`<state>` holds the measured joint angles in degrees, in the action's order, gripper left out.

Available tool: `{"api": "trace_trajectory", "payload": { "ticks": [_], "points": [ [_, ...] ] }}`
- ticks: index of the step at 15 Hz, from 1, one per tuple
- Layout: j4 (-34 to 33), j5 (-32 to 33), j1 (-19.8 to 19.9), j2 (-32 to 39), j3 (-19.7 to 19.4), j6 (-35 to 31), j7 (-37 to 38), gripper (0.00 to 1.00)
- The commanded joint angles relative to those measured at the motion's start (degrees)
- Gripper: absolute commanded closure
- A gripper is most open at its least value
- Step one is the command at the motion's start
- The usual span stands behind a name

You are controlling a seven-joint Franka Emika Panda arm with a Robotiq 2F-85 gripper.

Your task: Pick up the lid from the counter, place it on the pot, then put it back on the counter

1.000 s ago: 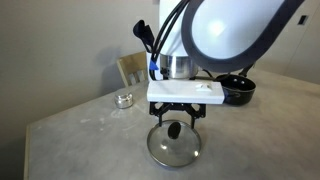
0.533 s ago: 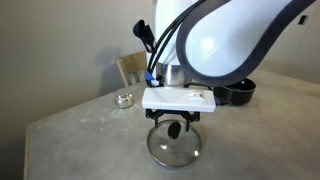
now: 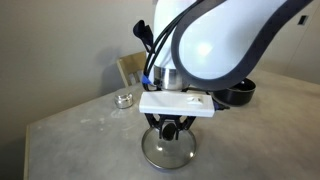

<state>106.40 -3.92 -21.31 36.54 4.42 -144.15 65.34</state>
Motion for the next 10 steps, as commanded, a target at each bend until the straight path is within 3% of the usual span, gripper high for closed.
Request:
{"api": "trace_trajectory", "payload": {
  "ticks": [1,7,10],
  "points": [
    [-1.0,-1.9,1.9,0.7,2.2,0.7,-5.6,0.81],
    [0.5,0.0,2.4,-2.3,2.6,4.5,-18.5,0.83],
    [0.6,1.0,2.8,-4.8,2.2,11.8,-26.8,0.83]
  ]
}}
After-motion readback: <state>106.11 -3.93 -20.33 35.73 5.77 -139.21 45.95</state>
